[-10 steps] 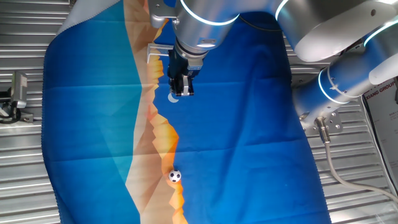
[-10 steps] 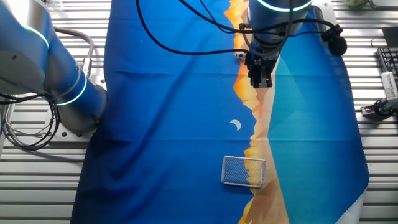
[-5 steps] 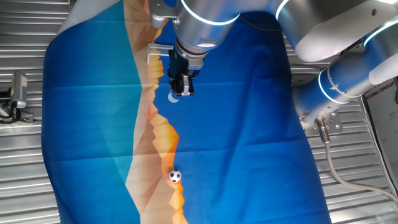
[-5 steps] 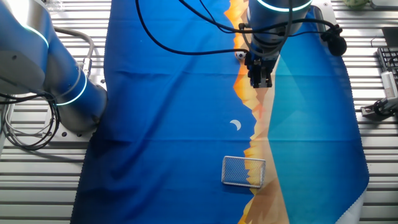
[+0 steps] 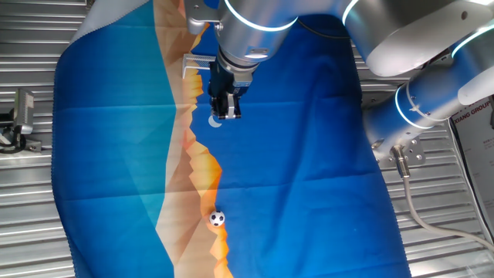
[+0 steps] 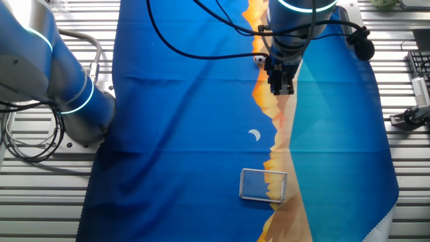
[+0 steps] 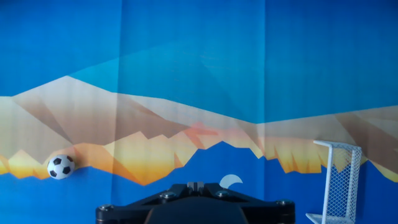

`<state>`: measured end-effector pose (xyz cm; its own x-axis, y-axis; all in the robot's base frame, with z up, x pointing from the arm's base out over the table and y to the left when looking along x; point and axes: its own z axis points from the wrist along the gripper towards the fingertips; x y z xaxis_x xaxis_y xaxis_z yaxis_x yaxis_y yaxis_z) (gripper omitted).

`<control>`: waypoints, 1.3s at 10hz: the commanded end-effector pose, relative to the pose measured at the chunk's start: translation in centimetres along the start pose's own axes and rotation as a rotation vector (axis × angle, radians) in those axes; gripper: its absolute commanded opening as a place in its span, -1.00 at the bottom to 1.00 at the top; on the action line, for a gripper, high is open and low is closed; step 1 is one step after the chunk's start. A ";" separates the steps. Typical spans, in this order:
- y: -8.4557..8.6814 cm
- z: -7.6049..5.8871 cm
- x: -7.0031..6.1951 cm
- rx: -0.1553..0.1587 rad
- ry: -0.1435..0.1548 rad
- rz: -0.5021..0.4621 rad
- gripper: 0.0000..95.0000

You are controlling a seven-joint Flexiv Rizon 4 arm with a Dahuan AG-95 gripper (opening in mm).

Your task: Push the soccer ball into the goal

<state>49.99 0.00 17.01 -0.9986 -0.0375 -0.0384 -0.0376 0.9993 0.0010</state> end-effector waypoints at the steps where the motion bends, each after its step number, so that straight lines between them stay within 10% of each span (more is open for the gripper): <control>1: 0.0 0.0 0.0 0.000 0.000 0.001 -1.00; 2: 4.0 0.4 0.5 0.026 -0.047 0.068 -1.00; 13: 3.9 0.3 0.7 0.027 -0.044 0.048 -1.00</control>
<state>49.09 3.93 16.68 -0.9962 0.0106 -0.0859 0.0124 0.9997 -0.0204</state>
